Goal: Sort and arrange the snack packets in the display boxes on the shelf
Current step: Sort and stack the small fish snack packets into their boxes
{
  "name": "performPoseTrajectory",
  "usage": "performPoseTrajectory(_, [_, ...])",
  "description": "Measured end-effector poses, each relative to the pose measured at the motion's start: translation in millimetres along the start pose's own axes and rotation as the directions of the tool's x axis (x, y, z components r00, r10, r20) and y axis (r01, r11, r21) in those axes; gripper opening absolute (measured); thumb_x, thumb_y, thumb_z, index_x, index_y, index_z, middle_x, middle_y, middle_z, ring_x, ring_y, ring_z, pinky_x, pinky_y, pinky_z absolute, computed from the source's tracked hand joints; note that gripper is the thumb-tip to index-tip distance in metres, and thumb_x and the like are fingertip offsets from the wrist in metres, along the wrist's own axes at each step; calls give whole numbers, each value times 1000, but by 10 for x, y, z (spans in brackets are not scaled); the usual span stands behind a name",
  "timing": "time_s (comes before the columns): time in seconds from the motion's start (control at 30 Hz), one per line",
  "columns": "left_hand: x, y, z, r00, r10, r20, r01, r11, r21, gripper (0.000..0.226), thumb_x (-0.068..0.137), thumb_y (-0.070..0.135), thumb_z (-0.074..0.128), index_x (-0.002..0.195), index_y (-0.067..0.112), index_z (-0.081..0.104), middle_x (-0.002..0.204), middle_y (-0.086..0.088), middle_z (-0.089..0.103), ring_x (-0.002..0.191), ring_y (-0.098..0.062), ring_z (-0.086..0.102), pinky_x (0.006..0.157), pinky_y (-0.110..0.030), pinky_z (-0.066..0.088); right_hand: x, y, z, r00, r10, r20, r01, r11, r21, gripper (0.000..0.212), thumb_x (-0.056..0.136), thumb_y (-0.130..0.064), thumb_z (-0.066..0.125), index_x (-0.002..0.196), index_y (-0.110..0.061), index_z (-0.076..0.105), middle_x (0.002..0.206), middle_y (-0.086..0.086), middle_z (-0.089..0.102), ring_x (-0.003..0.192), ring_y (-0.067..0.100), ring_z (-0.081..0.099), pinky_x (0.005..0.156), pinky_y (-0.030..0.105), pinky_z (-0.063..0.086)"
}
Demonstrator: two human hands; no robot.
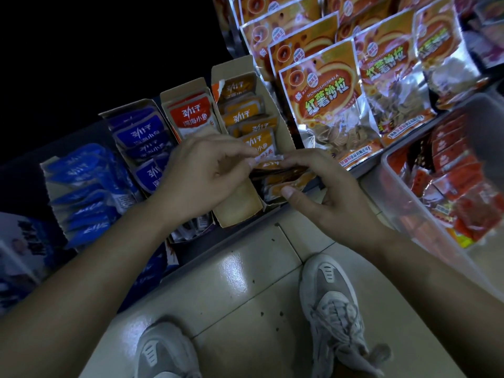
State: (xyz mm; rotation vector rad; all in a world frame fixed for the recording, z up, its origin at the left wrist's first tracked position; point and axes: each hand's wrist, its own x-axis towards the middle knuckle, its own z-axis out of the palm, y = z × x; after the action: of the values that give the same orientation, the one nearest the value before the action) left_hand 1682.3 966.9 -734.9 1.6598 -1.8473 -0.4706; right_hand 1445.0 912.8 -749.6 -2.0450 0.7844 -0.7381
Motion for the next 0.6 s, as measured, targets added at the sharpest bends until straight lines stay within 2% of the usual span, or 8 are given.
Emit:
performPoseTrajectory(0.1, [69,15,13,998,2,-68,20,947,322,39,99,39,52,130,20,66,119,1,70,99,-19,48,79,-34,34,-21,13,18,1000,1,-19,-1,999,-49,34,90,-22,69,121,-10,62,120,4,61,116,21,55,93,43,46])
performPoseTrajectory(0.2, [151,34,58,1000,-18,-22,26,905,424,37,95,37,62,128,20,66,115,0,69,99,-23,51,81,-36,35,-29,2,24,1000,7,-16,-8,999,-37,34,90,-22,69,121,-10,62,120,4,60,115,21,55,94,39,46])
performPoseTrajectory(0.3, [237,60,50,996,-87,-8,85,941,328,25,94,33,68,118,25,71,104,6,68,98,-16,56,80,-35,46,-29,-6,31,1000,9,-23,-10,1000,-30,35,90,-22,69,121,-10,60,120,4,59,115,21,55,93,36,46])
performPoseTrajectory(0.37, [241,44,33,996,-84,19,78,971,226,16,93,31,70,107,27,75,98,11,65,95,-13,58,78,-39,51,-28,-6,39,999,8,-37,-9,1000,-25,39,90,-23,69,125,-11,58,122,4,58,117,19,55,94,34,46])
performPoseTrajectory(0.43, [202,30,16,999,-45,29,43,997,62,12,92,27,71,102,25,77,93,13,64,88,-10,56,75,-38,50,-31,-4,42,999,2,-53,-3,1000,-23,48,89,-22,71,132,-9,53,128,5,56,122,19,53,99,35,45])
performPoseTrajectory(0.5, [154,37,-1,998,-33,47,38,995,-97,11,93,27,71,101,24,77,91,12,65,89,-11,57,75,-37,49,-34,-1,41,999,8,-46,-8,1000,-8,60,88,-21,72,141,-8,46,136,5,52,129,18,49,105,35,43])
performPoseTrajectory(0.6, [101,62,-15,993,-34,117,59,973,-222,14,93,33,66,103,29,76,94,12,68,94,-14,59,80,-38,49,-18,1,30,1000,10,0,-10,1000,-6,65,87,-21,73,144,-8,45,144,4,50,136,17,45,109,38,40])
